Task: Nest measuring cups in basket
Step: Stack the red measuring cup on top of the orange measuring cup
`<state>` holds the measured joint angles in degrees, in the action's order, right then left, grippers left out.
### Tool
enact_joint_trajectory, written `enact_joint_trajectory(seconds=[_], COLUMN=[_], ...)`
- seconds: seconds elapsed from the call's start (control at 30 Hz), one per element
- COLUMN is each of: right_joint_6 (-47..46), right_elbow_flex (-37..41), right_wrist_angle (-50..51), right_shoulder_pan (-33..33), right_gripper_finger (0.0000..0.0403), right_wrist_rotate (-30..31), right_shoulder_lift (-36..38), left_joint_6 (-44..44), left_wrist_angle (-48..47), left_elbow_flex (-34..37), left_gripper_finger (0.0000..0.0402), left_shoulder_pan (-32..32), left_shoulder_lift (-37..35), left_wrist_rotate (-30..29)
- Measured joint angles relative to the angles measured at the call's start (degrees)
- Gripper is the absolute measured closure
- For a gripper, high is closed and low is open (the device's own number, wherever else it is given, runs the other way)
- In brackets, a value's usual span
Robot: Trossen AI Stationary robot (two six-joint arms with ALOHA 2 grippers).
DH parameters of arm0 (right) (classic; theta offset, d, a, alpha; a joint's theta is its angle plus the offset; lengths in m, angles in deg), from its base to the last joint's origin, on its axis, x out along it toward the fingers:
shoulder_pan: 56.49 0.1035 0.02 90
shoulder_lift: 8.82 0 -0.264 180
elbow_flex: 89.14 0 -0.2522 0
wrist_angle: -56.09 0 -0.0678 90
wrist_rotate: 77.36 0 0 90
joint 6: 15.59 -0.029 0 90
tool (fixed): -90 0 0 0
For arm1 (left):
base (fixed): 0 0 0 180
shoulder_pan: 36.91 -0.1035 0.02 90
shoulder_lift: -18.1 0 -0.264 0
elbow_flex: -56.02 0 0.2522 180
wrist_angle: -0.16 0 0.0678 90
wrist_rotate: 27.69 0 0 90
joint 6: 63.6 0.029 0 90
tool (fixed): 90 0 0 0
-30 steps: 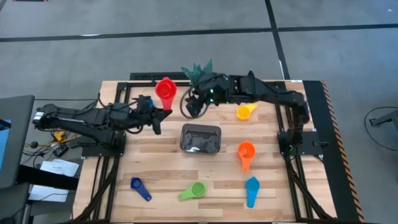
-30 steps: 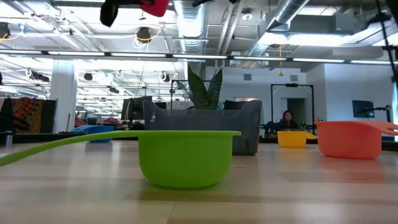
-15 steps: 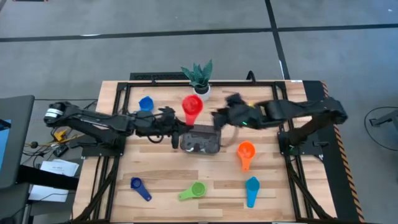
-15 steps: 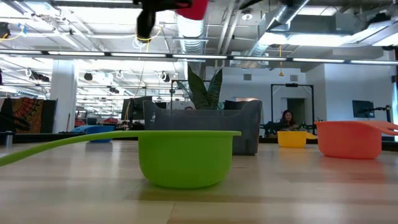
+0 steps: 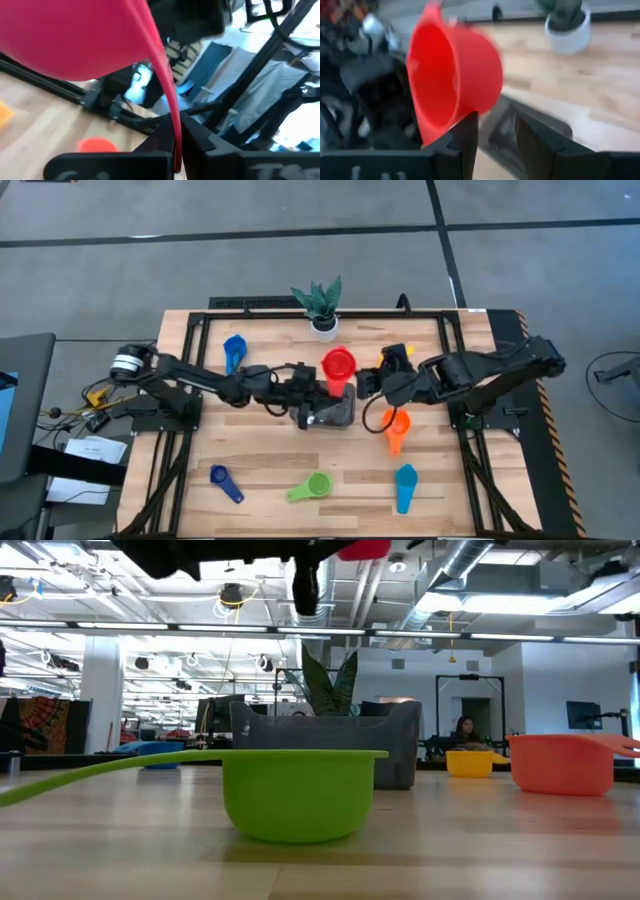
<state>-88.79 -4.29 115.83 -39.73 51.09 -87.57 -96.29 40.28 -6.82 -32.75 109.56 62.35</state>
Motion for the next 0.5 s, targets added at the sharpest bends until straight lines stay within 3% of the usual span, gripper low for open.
enact_joint_trajectory(seconds=[0.27, 0.5], right_joint_6=[0.8, 3.0], right_elbow_flex=[-0.1, -0.2], right_wrist_angle=[-6.0, -9.4], right_shoulder_pan=[2.1, 1.0], right_gripper_finger=[0.0231, 0.0260], right_wrist_rotate=[-2.2, -2.9], right_shoulder_lift=[-2.1, -6.0], left_joint_6=[-0.7, -0.6], left_wrist_angle=[0.7, -0.3], left_elbow_flex=[-0.7, -0.7], left_gripper_finger=[0.0401, 0.0401], left_shoulder_pan=[-0.4, -0.7], left_shoulder_lift=[1.6, 1.6], left_wrist_rotate=[-1.3, 1.6])
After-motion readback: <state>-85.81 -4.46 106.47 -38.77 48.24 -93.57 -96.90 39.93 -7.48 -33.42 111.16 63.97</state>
